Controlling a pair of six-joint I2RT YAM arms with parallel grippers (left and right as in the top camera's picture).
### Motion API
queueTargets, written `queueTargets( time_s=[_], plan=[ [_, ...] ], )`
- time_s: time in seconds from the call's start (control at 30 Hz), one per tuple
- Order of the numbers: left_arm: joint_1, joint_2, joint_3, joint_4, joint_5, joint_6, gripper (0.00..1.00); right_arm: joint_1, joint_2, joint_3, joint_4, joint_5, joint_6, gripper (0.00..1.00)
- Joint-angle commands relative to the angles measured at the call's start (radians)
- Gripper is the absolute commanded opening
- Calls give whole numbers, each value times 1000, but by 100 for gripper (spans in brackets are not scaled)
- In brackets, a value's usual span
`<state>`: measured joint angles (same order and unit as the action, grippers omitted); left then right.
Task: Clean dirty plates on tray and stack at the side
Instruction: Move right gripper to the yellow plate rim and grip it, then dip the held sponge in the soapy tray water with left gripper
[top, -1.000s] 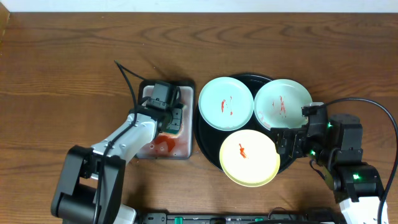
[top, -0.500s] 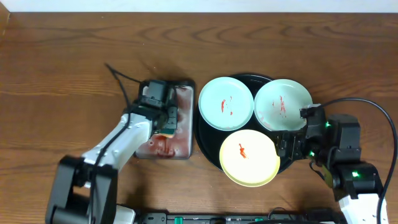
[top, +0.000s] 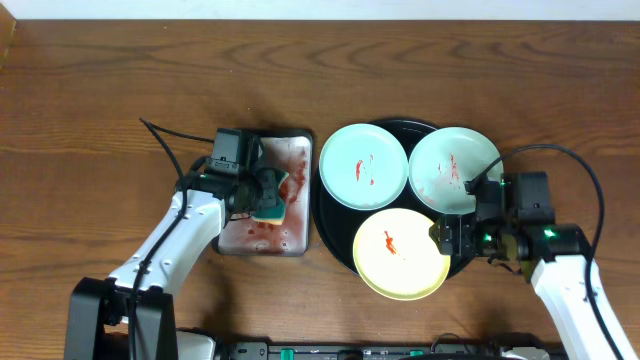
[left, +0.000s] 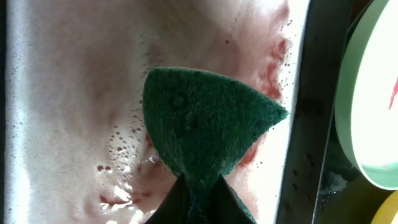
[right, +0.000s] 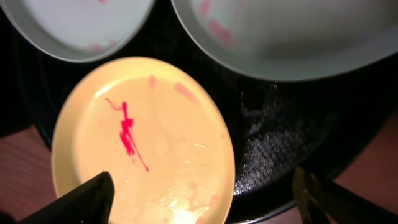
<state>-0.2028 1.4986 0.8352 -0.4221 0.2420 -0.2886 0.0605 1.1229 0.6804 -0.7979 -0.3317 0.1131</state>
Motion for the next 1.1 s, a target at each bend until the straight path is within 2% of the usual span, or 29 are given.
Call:
queueTargets(
  time_s=[0.0, 0.57, 0.67, 0.83, 1.07],
  plan=[
    [5, 0, -14, 1, 20, -5, 8, 7, 76, 19, 9, -18, -13, 83],
    [5, 0, -14, 4, 20, -5, 11, 7, 289, 18, 109, -43, -13, 62],
    [5, 0, -14, 4, 20, -5, 11, 7, 320, 18, 122, -43, -13, 53],
    [5, 0, -14, 4, 20, -5, 11, 7, 362, 18, 142, -42, -13, 31],
    [5, 0, -14, 4, 20, -5, 8, 7, 370, 18, 159, -42, -13, 16]
  ],
)
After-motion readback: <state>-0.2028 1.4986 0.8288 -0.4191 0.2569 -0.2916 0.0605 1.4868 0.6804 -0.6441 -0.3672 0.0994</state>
